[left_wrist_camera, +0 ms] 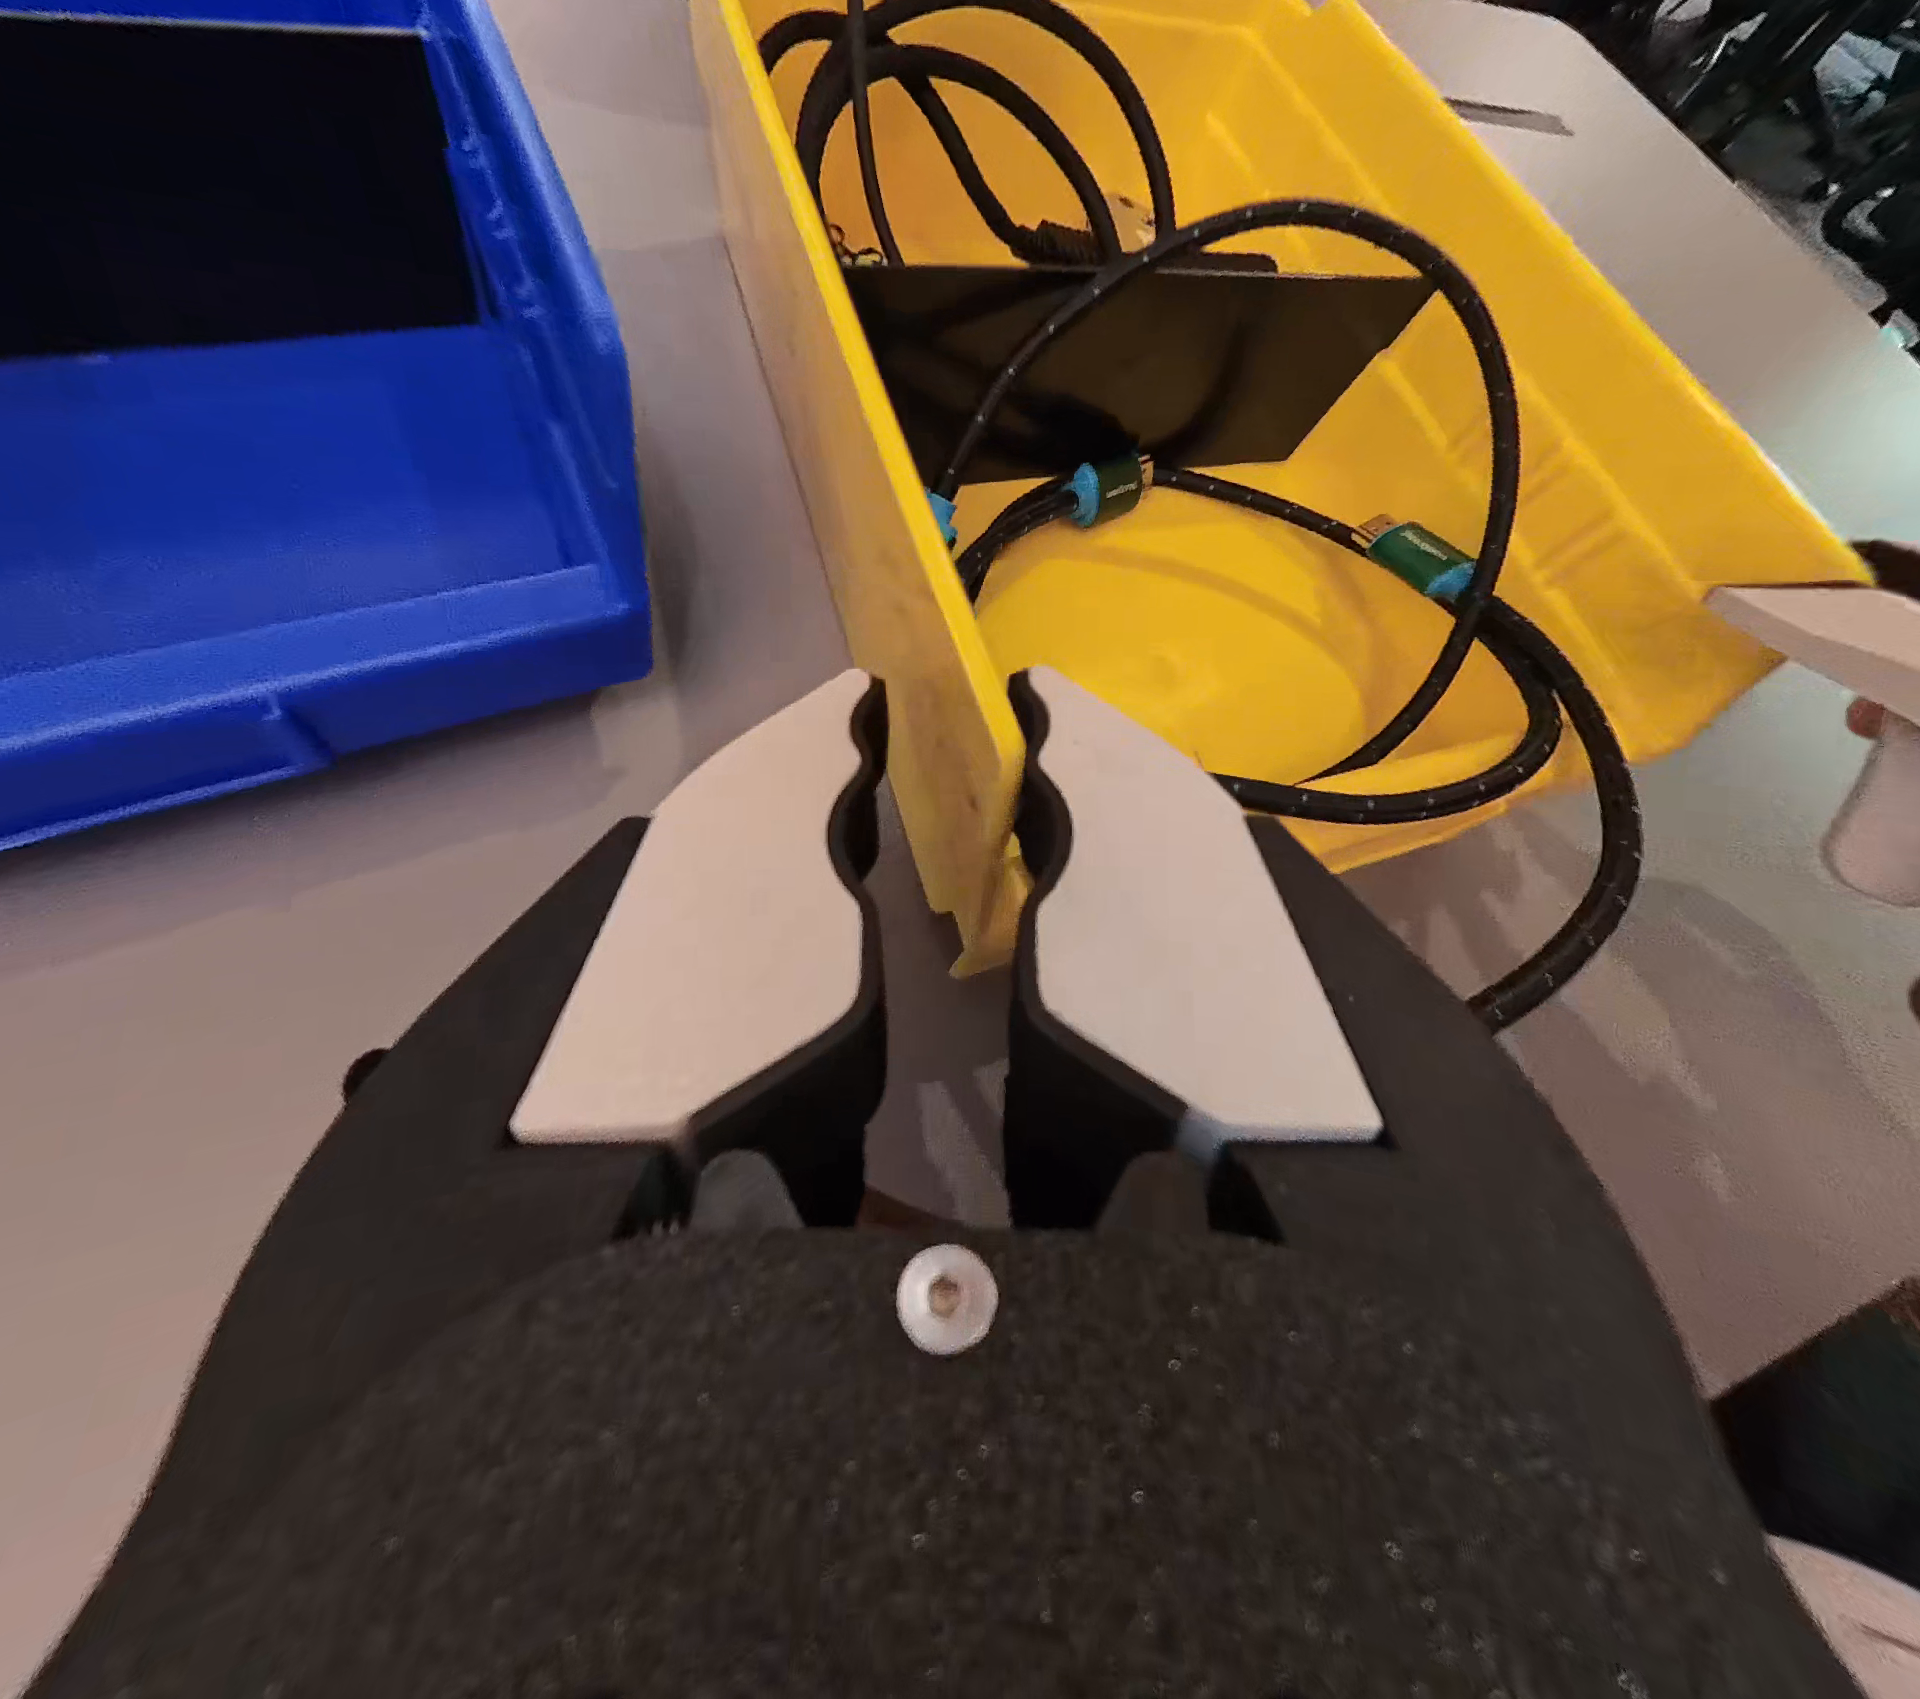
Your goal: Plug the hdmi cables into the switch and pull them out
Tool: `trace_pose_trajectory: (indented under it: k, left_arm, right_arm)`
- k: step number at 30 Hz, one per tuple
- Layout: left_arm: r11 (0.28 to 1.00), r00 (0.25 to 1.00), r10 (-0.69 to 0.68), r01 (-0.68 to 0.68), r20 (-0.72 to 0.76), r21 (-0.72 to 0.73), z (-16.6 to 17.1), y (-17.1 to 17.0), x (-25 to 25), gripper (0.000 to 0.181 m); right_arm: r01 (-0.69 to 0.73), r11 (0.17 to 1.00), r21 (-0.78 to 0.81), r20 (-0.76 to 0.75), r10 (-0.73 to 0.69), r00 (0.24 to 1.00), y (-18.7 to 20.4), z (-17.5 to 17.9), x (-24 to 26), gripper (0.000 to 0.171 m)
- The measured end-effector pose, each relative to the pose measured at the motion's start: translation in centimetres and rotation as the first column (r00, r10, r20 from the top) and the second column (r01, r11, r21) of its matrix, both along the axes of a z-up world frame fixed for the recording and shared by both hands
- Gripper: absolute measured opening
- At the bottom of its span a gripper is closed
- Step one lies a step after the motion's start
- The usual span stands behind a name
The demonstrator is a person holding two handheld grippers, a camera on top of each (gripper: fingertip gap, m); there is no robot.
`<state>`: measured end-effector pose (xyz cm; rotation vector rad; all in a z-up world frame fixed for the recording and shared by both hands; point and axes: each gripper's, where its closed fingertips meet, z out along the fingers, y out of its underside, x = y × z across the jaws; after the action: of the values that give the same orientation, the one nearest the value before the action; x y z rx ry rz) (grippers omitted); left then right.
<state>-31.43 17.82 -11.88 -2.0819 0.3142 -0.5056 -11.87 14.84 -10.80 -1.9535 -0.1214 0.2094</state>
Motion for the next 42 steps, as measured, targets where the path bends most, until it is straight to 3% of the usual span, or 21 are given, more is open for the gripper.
trace_pose_trajectory:
  k: [6, 11, 16, 20, 22, 24, 26, 29, 33, 38, 42]
  left_arm:
    - [1.0, 0.999, -0.014, 0.014, 0.032, -0.016, 0.6, -0.5, -1.2, 0.04]
    - [1.0, 0.991, -0.016, 0.018, 0.134, -0.011, 2.2, -1.8, -3.6, 0.045]
    - [0.962, 0.958, 0.272, -0.274, 0.094, 0.013, 1.8, 0.6, -17.9, 0.041]
    - [0.954, 0.949, 0.297, -0.3, -0.105, -0.018, -0.9, 5.3, -24.1, 0.052]
    - [0.958, 0.955, 0.282, -0.285, -0.089, -0.027, -1.4, 7.6, -24.5, 0.046]
    - [0.969, 0.967, 0.246, -0.248, -0.071, -0.011, -1.3, 9.1, -24.3, 0.017]
    - [0.964, 0.959, 0.265, -0.264, -0.105, 0.023, -1.3, 9.4, -24.7, 0.006]
    - [0.957, 0.947, 0.289, -0.286, -0.144, 0.041, -1.4, 7.7, -24.9, 0.005]
    - [0.95, 0.94, 0.312, -0.31, -0.138, 0.042, -1.4, 3.5, -25.0, 0.005]
    - [0.939, 0.925, 0.344, -0.341, -0.16, 0.049, -1.4, -1.6, -25.0, 0.007]
    - [0.923, 0.899, 0.385, -0.374, -0.208, 0.091, -1.4, -4.8, -25.5, 0.007]
  right_arm:
    - [-0.004, 0.997, 0.077, 0.119, -0.005, 0.993, -0.4, 3.3, 0.1, 0.035]
    - [-0.07, 0.985, 0.157, 0.132, 0.049, 0.99, -0.8, 6.4, -4.7, 0.035]
    - [-0.262, 0.957, 0.127, 0.034, 0.26, 0.965, -2.5, 6.0, -13.5, 0.034]
    - [-0.39, 0.912, 0.123, 0.009, 0.392, 0.92, -3.8, 5.4, -20.7, 0.035]
    - [-0.422, 0.899, 0.122, 0.031, 0.421, 0.906, -3.9, 5.0, -23.6, 0.035]
    - [-0.472, 0.877, 0.095, 0.047, 0.469, 0.882, -4.1, 4.2, -26.2, 0.035]
    - [-0.497, 0.866, 0.057, 0.038, 0.495, 0.868, -4.3, 3.1, -27.9, 0.035]
    - [-0.489, 0.872, -0.013, 0.027, 0.489, 0.872, -4.0, 1.0, -28.7, 0.036]
    - [-0.38, 0.923, -0.059, -0.01, 0.38, 0.925, -2.2, -0.9, -27.7, 0.042]
    - [-0.237, 0.969, 0.065, 0.021, 0.236, 0.972, -0.4, -0.1, -26.7, 0.045]
    - [-0.196, 0.977, 0.086, 0.082, 0.189, 0.979, -0.6, -0.1, -26.5, 0.033]
